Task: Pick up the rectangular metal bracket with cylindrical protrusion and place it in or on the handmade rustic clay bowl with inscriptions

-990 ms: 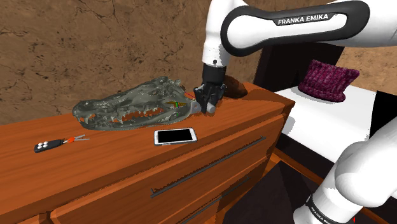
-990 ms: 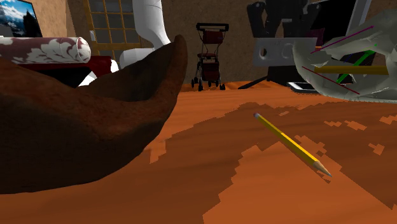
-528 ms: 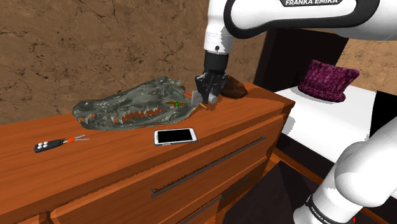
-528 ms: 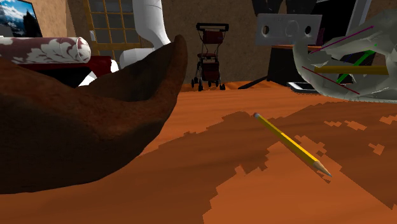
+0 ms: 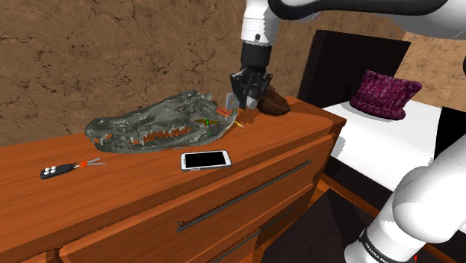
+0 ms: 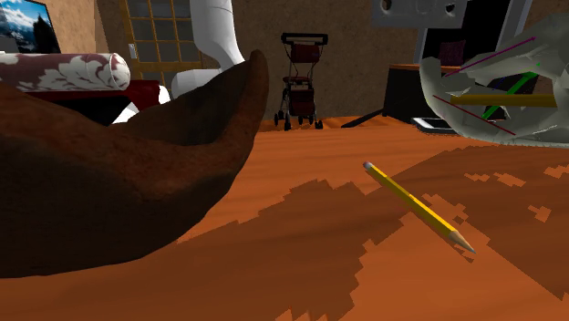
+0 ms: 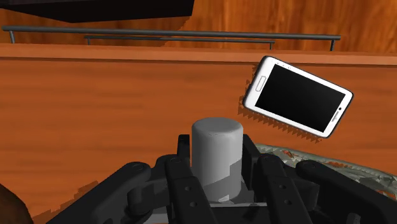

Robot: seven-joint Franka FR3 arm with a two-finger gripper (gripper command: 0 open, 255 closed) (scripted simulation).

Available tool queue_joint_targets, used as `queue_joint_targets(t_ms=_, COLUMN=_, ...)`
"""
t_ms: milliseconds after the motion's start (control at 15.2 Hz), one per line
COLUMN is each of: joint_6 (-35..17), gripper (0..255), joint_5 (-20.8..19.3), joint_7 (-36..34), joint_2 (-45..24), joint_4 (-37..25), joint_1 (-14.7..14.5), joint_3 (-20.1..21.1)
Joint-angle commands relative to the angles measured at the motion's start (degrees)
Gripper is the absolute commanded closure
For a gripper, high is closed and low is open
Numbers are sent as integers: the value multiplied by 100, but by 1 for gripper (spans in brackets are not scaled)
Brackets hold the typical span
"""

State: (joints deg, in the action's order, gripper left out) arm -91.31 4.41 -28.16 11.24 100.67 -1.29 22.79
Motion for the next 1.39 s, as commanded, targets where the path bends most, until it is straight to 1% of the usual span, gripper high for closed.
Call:
queue_joint_targets(t_ms=0, joint_6=157, gripper=255, joint_5=-14, joint_7=-17, joint_2=-37, joint_4=-189, joint_1=2, joint_3=4)
queue_joint_targets(t_ms=198, joint_6=399, gripper=255, joint_5=-43, joint_7=-42, joint_2=-117, joint_4=-507, joint_1=6, joint_3=12)
queue_joint_targets(t_ms=264, joint_6=414, gripper=255, joint_5=-44, joint_7=-43, joint_2=-121, joint_4=-526, joint_1=6, joint_3=12)
queue_joint_targets(t_ms=792, joint_6=416, gripper=255, joint_5=-203, joint_7=1005, joint_2=-386, joint_4=-742, joint_1=450, joint_3=-600)
queue_joint_targets(t_ms=1056, joint_6=443, gripper=255, joint_5=-294, joint_7=1489, joint_2=-660, joint_4=-1024, joint_1=671, joint_3=-866)
queue_joint_targets(t_ms=1320, joint_6=502, gripper=255, joint_5=-381, joint_7=1948, joint_2=-1027, joint_4=-1435, joint_1=889, joint_3=-1106)
